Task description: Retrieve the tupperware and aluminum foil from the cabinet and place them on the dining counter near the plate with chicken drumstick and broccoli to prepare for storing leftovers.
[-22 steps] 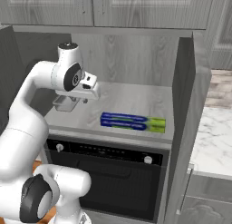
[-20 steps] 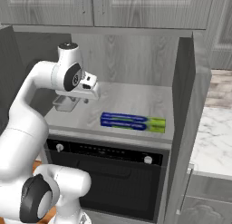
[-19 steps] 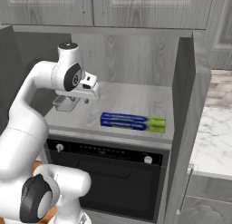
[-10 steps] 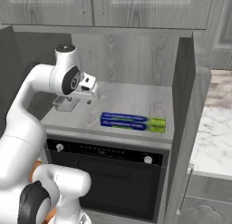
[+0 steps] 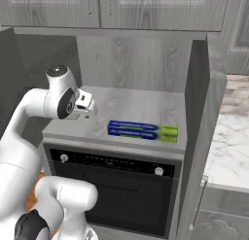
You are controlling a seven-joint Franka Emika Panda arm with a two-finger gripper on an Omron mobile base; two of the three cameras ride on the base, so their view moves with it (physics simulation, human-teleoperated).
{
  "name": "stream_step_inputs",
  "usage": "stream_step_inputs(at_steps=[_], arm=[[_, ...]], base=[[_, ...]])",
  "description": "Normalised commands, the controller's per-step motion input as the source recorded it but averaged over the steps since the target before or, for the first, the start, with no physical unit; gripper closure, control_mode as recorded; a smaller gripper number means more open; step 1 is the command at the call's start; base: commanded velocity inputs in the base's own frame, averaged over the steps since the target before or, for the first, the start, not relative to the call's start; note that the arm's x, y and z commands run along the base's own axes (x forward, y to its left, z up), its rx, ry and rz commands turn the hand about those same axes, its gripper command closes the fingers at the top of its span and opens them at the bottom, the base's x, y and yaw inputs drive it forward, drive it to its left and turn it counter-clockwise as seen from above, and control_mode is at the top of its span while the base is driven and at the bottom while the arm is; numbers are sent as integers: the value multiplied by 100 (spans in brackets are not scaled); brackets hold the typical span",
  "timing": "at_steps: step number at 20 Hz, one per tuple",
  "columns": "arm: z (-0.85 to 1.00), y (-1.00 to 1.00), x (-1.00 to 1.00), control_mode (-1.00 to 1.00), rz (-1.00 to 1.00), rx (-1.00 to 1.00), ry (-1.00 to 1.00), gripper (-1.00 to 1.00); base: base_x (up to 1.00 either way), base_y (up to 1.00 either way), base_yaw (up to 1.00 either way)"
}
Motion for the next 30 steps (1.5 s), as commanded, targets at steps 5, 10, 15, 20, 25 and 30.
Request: stream_step_inputs(at_steps=[5,10,15,20,25,30], arm=[[-16,11,49,-100,0,2,1,-100],[0,3,55,-100,0,1,9,-100],[0,4,44,-100,0,0,6,-100],[-3,18,43,-100,3,0,5,-100],[-19,18,40,-100,8,0,1,-100],[-31,11,45,-100,9,0,0,-100]], base=[[0,0,0],[0,0,0],[0,0,0],[0,0,0],[0,0,0],[0,0,0]])
